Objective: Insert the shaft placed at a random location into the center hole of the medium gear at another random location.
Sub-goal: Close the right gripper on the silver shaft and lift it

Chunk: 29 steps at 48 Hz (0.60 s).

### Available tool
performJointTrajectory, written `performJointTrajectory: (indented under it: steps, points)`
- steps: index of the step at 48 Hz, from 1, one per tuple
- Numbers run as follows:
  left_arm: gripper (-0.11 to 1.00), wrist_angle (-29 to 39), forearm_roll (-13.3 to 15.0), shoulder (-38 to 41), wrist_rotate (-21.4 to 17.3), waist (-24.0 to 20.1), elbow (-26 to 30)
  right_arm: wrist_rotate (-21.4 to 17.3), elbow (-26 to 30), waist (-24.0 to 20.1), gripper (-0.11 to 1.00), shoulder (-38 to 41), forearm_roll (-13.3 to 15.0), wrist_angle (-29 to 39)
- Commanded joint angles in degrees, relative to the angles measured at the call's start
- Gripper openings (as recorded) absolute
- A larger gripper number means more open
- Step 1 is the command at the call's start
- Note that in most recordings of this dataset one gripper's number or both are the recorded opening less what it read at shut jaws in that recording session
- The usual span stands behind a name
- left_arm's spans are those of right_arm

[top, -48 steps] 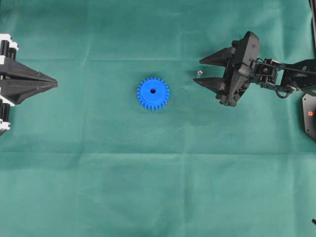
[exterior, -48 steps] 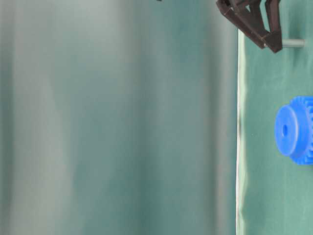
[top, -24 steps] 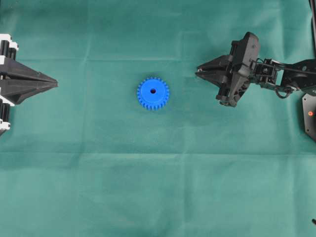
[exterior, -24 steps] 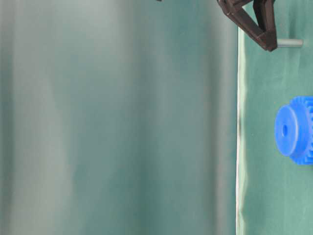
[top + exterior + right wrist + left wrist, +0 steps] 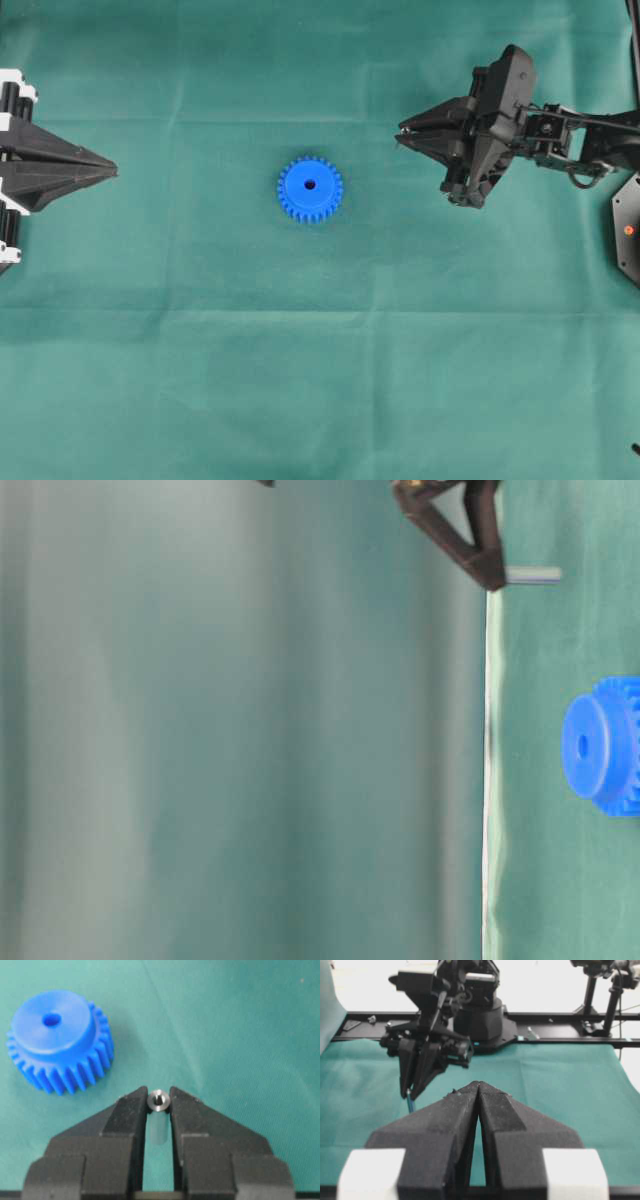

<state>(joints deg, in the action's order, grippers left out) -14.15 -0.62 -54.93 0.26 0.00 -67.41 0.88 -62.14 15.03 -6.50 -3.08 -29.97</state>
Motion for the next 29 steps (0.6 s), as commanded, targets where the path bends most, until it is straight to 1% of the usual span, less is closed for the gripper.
performJointTrajectory:
  steps: [1,29]
  points:
    - [0.00,-0.3,-0.2,0.4,0.1,0.0,1.3,0.4,1.5,0.1,0.14,-2.9,0.0,1.8]
    - [0.00,-0.3,-0.2,0.4,0.2,-0.1,1.3,0.2,1.6,-0.2,0.14,-3.4,-0.1,2.2]
